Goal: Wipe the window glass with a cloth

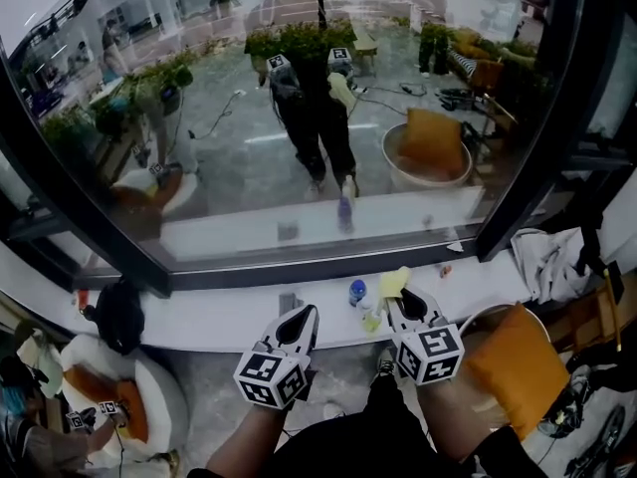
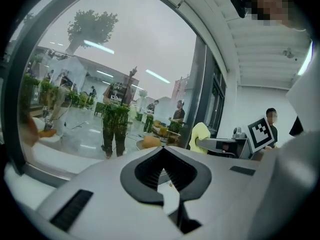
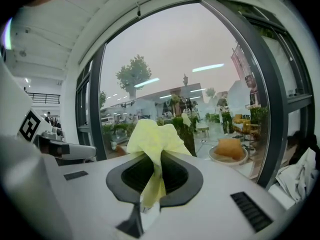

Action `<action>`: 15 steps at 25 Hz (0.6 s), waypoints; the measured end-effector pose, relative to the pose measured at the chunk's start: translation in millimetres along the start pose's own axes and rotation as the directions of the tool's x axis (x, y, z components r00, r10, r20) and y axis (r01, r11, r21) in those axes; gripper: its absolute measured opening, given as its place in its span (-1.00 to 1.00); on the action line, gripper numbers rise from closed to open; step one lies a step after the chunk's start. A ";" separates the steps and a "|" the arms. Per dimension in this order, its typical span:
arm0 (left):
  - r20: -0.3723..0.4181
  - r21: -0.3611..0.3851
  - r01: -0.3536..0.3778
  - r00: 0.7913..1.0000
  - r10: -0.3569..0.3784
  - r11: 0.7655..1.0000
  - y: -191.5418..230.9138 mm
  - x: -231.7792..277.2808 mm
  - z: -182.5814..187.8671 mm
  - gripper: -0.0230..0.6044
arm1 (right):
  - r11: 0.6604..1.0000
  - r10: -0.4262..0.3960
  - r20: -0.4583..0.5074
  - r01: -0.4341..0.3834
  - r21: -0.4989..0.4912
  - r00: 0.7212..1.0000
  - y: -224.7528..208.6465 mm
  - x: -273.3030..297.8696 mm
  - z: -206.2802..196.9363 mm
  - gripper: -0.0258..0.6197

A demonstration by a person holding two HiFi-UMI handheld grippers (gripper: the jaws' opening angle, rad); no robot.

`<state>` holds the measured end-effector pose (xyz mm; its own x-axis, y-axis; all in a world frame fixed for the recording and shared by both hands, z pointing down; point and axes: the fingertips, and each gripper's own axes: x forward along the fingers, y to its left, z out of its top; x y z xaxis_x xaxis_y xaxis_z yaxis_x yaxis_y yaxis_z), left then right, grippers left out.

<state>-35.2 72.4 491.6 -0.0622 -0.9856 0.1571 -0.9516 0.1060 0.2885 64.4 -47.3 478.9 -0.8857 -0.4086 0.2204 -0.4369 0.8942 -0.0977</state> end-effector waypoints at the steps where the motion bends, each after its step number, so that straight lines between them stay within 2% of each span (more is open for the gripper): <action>1: 0.000 -0.004 0.000 1.000 0.000 1.000 0.0 -3.6 -2.7 -0.90 | 1.000 0.002 -0.003 -0.002 -0.004 1.000 5.1 -2.8 -2.4 -0.75; 10: 0.009 0.003 0.027 1.000 -0.027 1.000 -18.4 -11.8 -7.5 -0.90 | 0.999 0.012 0.014 -0.012 -0.029 1.000 30.2 -25.6 -7.4 -0.75; 15: 0.014 0.009 0.032 0.999 -0.032 0.999 -22.6 -11.5 -6.0 -0.90 | 1.000 0.013 0.027 -0.012 -0.026 1.000 30.0 -30.9 -6.2 -0.76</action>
<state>-11.1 82.0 488.9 -0.0359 -0.9902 0.1350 -0.9559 0.0735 0.2845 79.6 -6.7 475.2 -0.8951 -0.4019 0.1929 -0.4219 0.9035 -0.0751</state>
